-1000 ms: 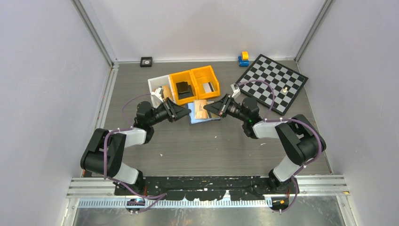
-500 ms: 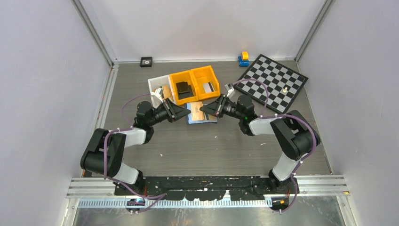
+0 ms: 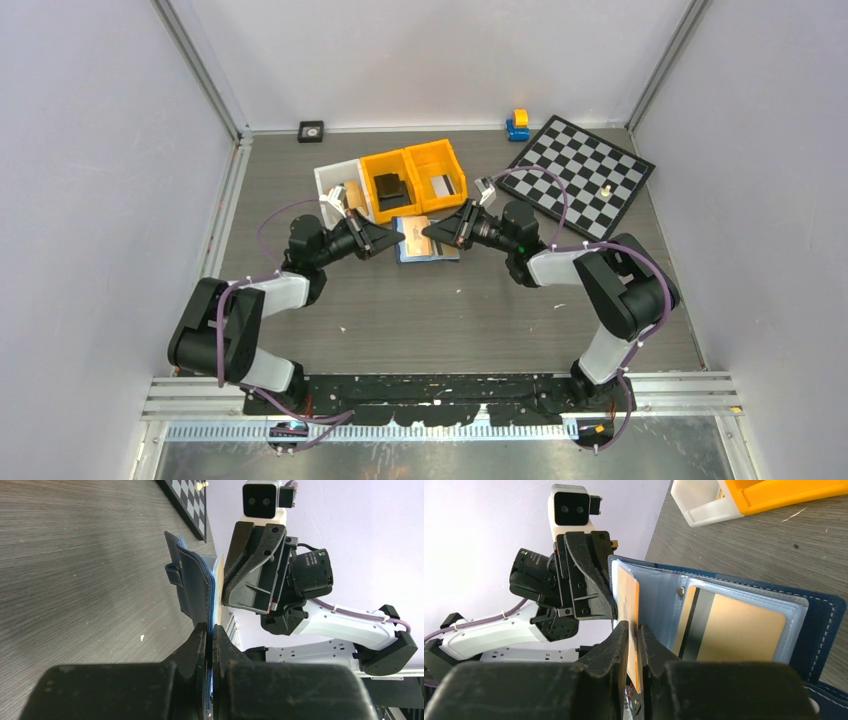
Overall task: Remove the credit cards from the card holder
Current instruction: Remove the credit card from the card holder.
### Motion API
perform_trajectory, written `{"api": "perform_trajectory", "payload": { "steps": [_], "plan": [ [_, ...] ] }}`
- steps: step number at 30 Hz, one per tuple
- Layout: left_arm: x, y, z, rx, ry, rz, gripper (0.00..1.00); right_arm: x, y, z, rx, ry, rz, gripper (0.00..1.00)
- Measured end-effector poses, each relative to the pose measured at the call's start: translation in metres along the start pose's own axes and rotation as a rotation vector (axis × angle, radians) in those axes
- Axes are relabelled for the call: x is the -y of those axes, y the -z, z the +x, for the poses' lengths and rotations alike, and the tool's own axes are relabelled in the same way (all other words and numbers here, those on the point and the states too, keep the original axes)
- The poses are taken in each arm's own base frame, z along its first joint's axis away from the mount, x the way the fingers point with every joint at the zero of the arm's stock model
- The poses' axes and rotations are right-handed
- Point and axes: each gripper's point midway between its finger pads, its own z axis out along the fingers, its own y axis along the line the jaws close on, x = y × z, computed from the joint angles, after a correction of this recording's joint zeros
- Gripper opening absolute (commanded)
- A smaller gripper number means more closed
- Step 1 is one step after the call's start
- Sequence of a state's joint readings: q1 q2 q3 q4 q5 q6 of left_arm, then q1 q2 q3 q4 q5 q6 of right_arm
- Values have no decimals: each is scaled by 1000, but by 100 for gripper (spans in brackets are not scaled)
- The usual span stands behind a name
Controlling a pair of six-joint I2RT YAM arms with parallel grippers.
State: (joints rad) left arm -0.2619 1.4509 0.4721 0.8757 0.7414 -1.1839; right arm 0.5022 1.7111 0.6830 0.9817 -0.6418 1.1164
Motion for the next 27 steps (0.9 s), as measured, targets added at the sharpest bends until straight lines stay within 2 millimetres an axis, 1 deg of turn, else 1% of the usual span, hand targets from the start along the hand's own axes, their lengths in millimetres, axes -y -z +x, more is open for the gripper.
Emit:
{"api": "perform_trajectory", "payload": {
  "steps": [4, 10, 12, 16, 23, 27],
  "plan": [
    [3, 1, -1, 5, -10, 6, 0, -4, 0, -2, 7, 0, -14, 9],
    [0, 4, -4, 21, 3, 0, 0, -10, 0, -4, 13, 2, -42, 8],
    [0, 5, -4, 24, 8, 0, 0, -10, 1, -5, 18, -4, -48, 5],
    [-3, 8, -9, 41, 15, -4, 0, -7, 2, -9, 29, -23, -57, 1],
    [-6, 13, -14, 62, 32, -12, 0, -3, 7, -16, 49, -38, -50, 0],
    [-11, 13, -14, 63, 36, -27, 0, 9, 10, -22, 73, -47, -7, 1]
  ]
}}
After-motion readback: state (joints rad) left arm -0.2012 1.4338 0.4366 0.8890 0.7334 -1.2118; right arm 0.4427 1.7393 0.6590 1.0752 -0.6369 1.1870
